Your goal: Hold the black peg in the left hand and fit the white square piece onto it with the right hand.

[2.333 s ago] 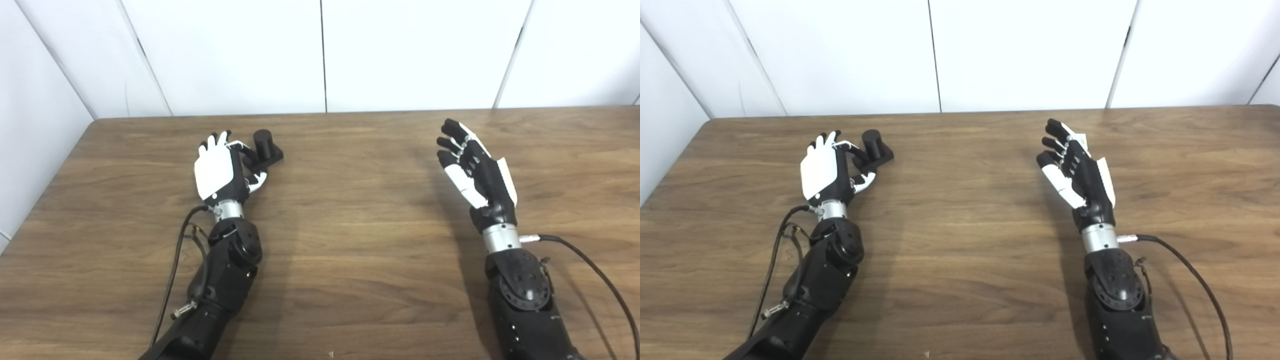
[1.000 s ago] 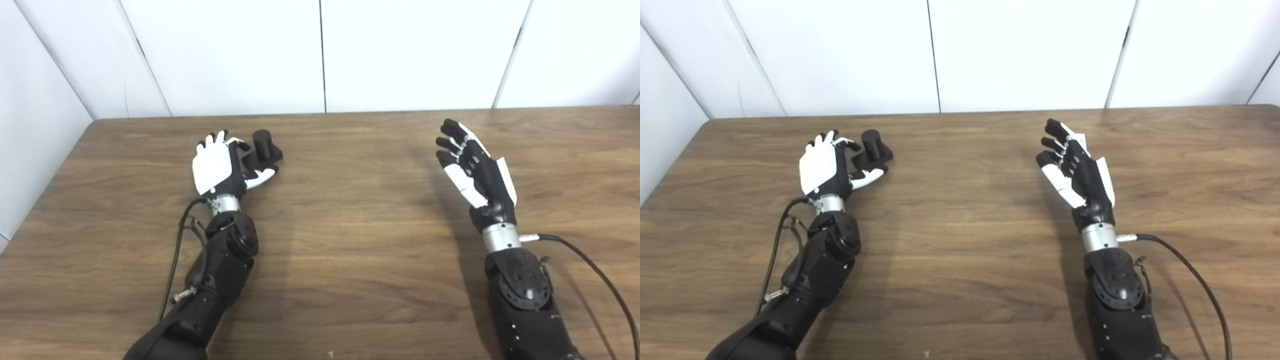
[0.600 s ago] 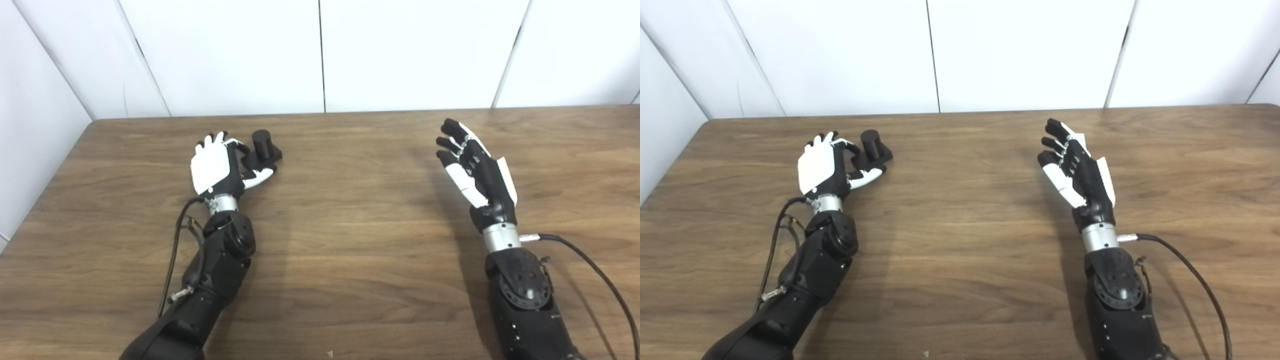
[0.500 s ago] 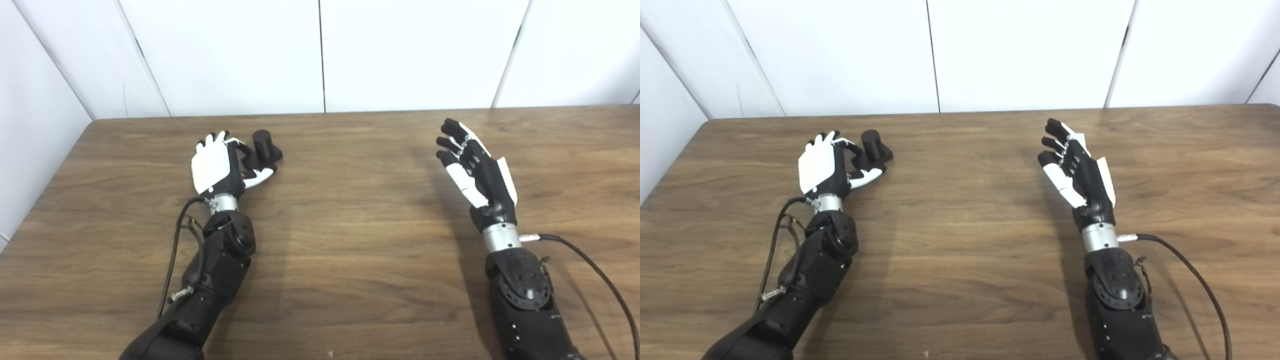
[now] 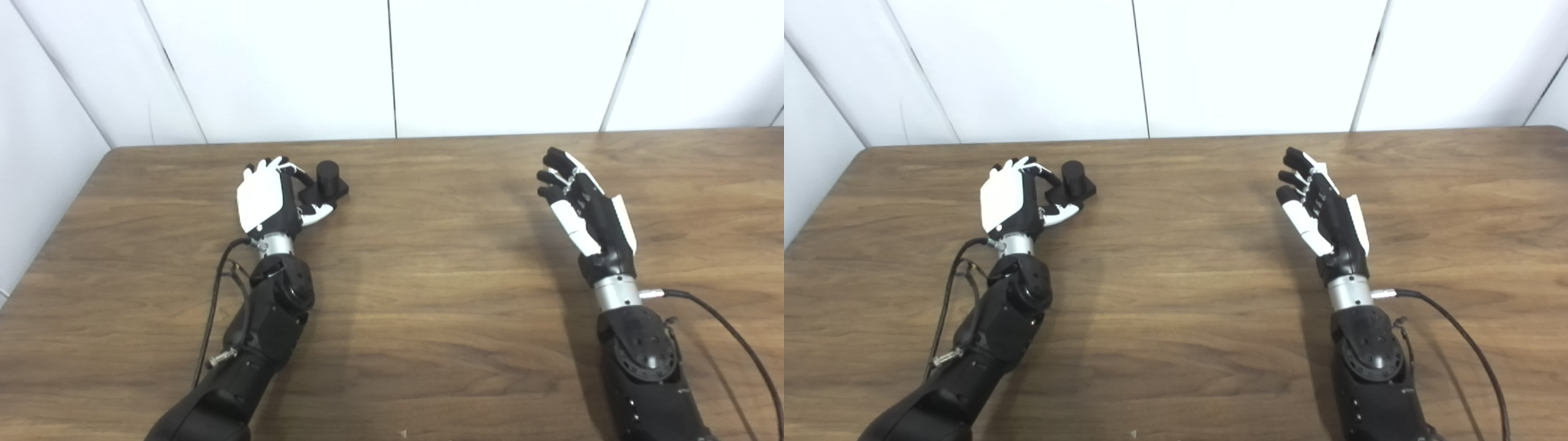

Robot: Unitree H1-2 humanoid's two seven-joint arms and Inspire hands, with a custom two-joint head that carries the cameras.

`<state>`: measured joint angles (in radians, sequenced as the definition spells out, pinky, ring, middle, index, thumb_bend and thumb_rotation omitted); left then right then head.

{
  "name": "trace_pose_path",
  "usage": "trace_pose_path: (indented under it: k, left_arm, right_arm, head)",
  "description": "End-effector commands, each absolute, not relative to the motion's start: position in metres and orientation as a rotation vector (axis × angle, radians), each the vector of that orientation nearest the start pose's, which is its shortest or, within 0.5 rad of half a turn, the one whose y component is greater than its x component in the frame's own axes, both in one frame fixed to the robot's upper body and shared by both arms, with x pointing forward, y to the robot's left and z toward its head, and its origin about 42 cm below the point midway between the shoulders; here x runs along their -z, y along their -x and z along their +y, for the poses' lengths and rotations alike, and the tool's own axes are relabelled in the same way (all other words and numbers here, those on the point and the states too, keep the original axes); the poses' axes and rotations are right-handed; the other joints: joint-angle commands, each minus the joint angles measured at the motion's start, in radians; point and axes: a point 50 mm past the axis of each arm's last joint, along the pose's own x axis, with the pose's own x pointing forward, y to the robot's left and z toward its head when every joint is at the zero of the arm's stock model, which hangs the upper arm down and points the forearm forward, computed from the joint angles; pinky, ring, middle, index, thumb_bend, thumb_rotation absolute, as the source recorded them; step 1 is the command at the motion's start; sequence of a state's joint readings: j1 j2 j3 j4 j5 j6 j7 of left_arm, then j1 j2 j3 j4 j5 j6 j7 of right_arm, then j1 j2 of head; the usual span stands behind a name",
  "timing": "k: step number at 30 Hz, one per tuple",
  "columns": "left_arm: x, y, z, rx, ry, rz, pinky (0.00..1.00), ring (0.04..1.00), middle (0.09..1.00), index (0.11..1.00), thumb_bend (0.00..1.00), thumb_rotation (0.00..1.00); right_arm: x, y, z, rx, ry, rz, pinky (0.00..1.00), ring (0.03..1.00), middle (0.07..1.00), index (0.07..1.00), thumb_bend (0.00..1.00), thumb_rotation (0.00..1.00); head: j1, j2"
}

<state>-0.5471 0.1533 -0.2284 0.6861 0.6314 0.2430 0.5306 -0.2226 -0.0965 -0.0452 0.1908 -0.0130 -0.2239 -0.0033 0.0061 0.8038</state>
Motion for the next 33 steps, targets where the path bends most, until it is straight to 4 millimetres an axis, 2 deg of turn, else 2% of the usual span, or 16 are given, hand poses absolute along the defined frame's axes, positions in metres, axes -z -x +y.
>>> trace_pose_path:
  k: [1,12,15,20,33]
  left_arm:
    - [-0.092,-0.435,0.241,-0.298,-1.06,0.138,1.0,0.949,0.873,0.485,0.52,0.08]
    - [-0.087,-0.424,0.226,-0.145,-0.99,0.161,0.99,0.958,0.879,0.486,0.52,0.08]
    - [-0.084,-0.418,0.221,-0.086,-0.974,0.158,0.99,0.958,0.882,0.486,0.51,0.08]
    - [-0.079,-0.405,0.209,0.003,-0.969,0.142,0.91,0.938,0.877,0.487,0.51,0.08]
    - [-0.077,-0.373,0.188,0.137,-0.98,0.075,0.94,0.954,0.899,0.491,0.51,0.09]
  right_arm:
    - [-0.097,-0.332,-0.254,0.024,0.113,-0.156,0.78,0.828,0.87,0.858,0.65,0.68]
    - [-0.1,-0.333,-0.255,0.022,0.115,-0.163,0.78,0.831,0.875,0.864,0.65,0.69]
    - [-0.1,-0.333,-0.256,0.024,0.115,-0.162,0.78,0.83,0.874,0.864,0.66,0.69]
    - [-0.101,-0.334,-0.257,0.023,0.124,-0.166,0.77,0.828,0.874,0.865,0.64,0.69]
    - [-0.104,-0.336,-0.258,0.024,0.12,-0.167,0.78,0.823,0.867,0.86,0.66,0.69]
  head:
    - [0.0,0.001]
    - [-0.001,0.001]
    - [-0.002,0.0]
    - [-0.001,0.002]
    - [-0.002,0.002]
